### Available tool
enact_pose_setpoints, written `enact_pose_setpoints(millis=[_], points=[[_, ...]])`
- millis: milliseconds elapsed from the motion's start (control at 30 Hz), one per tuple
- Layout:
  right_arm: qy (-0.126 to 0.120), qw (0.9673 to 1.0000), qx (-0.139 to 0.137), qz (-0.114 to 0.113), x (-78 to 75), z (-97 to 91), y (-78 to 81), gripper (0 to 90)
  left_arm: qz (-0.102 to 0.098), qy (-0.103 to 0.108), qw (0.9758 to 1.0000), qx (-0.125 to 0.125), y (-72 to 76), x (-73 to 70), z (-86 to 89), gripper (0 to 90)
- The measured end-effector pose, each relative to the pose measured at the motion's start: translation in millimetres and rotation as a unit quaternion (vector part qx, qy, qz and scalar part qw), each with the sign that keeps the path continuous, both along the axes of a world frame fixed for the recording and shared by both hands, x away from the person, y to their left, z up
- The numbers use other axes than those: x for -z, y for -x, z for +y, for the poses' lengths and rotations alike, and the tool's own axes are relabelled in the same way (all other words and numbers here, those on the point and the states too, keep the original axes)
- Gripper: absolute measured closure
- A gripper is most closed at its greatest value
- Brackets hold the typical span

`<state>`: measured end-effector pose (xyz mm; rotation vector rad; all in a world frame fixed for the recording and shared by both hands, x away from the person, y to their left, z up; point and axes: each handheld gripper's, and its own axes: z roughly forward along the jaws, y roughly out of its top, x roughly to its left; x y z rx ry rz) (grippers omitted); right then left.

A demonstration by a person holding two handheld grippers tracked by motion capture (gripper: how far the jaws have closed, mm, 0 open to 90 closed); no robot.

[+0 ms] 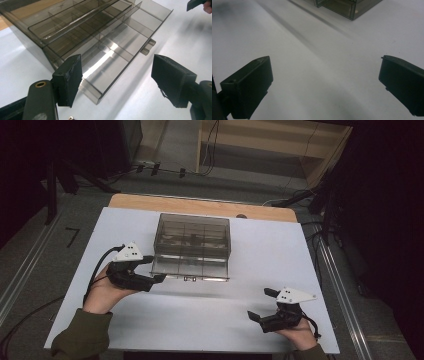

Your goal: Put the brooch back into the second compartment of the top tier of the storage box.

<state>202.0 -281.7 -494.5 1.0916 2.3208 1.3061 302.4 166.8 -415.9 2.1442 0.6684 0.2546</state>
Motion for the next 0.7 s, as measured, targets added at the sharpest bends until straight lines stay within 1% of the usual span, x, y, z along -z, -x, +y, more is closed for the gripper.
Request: enact_pose_setpoints(millis=[167, 400, 433, 500, 533, 700], points=[[0.0, 1.0, 0.001, 0.0, -0.1, 0.1, 0.2, 0.0, -0.002, -0.004, 1.0, -0.004, 2.2, 1.6, 6.3, 23.1], [0.0, 1.0, 0.0, 0.0, 0.0, 0.0, 0.1, 0.0, -0.003, 0.0, 1.0, -0.008, 4.6, 3.7, 17.8, 22.4], [0.0, 1.0, 0.001, 0.001, 0.0, 0.2, 0.1, 0.0, -0.003, 0.003, 0.9999, -0.01, 5.4, 4.3, 19.5, 22.1], [0.0, 1.0, 0.001, -0.001, 0.0, 0.4, 0.1, 0.0, -0.003, 0.001, 0.9999, -0.014, 6.2, 5.0, 23.4, 22.1], [0.0, 1.0, 0.0, 0.0, -0.1, 0.3, 0.4, 0.0, -0.002, 0.004, 0.9999, -0.015, 6.5, 5.7, 24.6, 22.1], [-0.001, 1.0, 0.001, -0.001, -0.1, 0.2, 0.2, 0.0, 0.003, -0.002, 0.9997, -0.023, 7.0, 12.8, 34.0, 22.1]])
